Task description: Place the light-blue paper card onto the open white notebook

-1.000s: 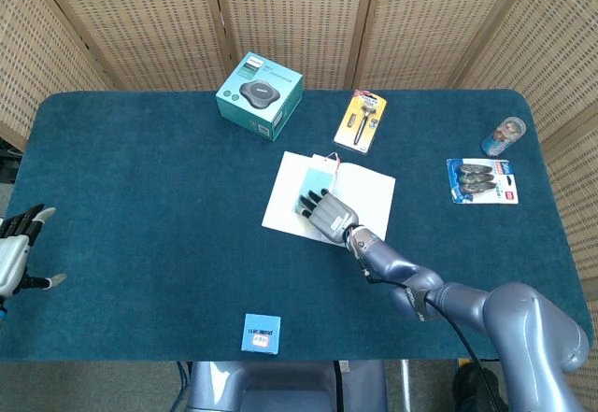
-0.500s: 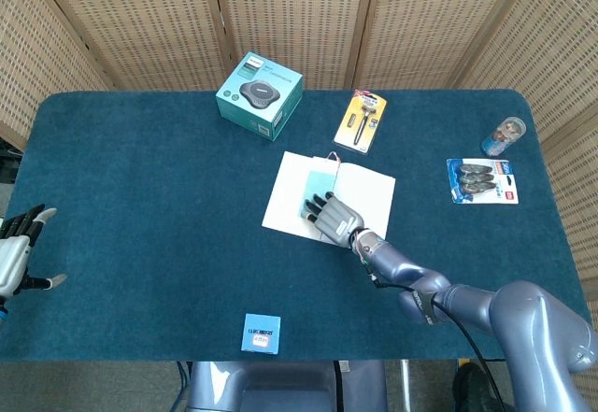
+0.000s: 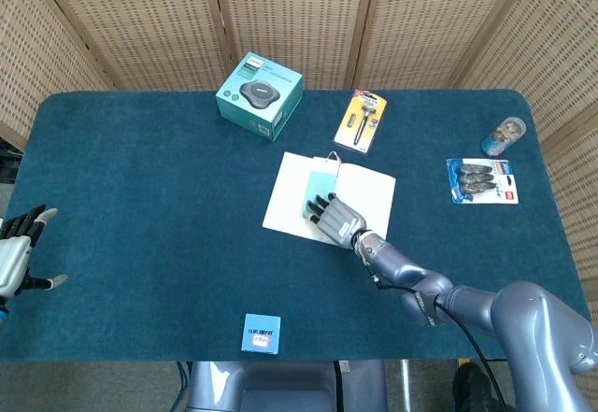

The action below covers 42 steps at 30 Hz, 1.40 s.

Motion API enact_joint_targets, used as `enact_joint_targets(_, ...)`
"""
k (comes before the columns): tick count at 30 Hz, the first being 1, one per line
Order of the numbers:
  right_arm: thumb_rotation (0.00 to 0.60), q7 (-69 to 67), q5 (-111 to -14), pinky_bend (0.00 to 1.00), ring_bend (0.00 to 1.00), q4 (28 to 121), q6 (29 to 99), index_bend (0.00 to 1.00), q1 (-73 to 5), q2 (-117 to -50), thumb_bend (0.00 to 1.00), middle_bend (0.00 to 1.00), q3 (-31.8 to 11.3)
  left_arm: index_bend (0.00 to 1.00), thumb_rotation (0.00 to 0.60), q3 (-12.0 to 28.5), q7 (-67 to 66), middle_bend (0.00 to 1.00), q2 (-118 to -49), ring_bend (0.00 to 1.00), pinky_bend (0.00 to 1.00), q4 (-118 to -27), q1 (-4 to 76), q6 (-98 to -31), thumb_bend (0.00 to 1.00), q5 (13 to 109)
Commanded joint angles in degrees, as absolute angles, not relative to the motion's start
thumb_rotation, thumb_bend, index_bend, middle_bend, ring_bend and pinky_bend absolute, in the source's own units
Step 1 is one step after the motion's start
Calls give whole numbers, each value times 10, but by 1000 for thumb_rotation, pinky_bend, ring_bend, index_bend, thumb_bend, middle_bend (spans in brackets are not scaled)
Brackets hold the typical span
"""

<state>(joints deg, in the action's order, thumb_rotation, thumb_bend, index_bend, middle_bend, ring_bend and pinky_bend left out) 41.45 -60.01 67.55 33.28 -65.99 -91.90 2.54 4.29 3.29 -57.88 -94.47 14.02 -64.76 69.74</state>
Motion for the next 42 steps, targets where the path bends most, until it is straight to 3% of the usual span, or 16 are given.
enact_joint_targets(1, 600, 417, -600, 181, 0, 678, 336, 39, -659, -920, 1000, 0, 26, 0, 600, 43, 33, 0, -579, 0, 0, -945, 140, -647, 0, 697)
enact_joint_targets(42, 600, 512, -584, 181, 0, 708, 379, 48, -663, -915, 1000, 0, 41, 0, 600, 41, 39, 0, -576, 0, 0, -946, 139, -649, 0, 703)
